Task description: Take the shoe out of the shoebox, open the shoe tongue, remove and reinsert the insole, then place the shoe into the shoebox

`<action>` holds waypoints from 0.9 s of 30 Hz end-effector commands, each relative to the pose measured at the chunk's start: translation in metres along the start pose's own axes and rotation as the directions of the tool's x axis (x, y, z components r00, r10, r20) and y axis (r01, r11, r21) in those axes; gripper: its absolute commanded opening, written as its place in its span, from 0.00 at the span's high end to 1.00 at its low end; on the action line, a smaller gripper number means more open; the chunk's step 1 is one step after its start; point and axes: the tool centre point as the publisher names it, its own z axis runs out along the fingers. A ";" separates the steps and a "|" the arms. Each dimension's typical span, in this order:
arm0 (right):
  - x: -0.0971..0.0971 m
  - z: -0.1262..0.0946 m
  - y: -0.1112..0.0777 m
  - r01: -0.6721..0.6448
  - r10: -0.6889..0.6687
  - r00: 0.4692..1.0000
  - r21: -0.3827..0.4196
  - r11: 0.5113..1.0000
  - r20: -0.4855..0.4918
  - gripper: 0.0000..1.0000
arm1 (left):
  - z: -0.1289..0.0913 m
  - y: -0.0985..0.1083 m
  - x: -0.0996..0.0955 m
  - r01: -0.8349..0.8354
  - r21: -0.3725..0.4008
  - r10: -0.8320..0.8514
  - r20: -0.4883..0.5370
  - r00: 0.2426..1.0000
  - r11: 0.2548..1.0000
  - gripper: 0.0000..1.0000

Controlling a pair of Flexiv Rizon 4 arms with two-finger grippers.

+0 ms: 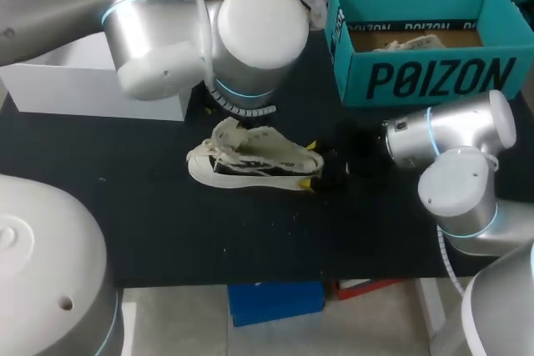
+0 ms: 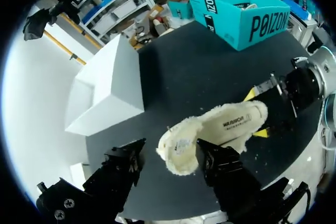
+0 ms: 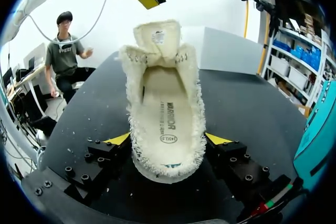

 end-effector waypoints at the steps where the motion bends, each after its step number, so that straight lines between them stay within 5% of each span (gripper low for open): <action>1: 0.000 0.001 -0.003 -0.001 0.001 1.000 0.000 1.000 0.002 1.00 | -0.006 -0.004 0.012 -0.407 0.533 0.599 -0.255 0.759 0.742 1.00; 3: 0.000 0.001 -0.003 -0.001 0.001 1.000 0.000 1.000 0.002 1.00 | -0.006 -0.011 0.026 -0.452 0.553 0.666 -0.277 0.692 0.700 1.00; 5: 0.000 0.001 -0.003 -0.001 0.001 1.000 0.000 1.000 0.002 1.00 | -0.001 -0.024 0.038 -0.502 0.397 0.615 -0.242 0.750 0.768 1.00; 23: 0.000 0.001 -0.003 -0.001 0.001 1.000 0.000 1.000 0.002 1.00 | -0.001 -0.024 0.038 -0.502 0.397 0.615 -0.242 0.750 0.768 1.00; 25: 0.000 0.001 -0.003 -0.001 0.001 1.000 0.000 1.000 0.002 1.00 | 0.012 -0.021 0.044 -0.655 0.209 0.677 -0.382 0.629 0.726 1.00; 27: 0.000 0.001 -0.003 -0.001 0.001 1.000 0.000 1.000 0.002 1.00 | 0.010 -0.021 0.045 -0.660 0.229 0.673 -0.480 0.563 0.716 1.00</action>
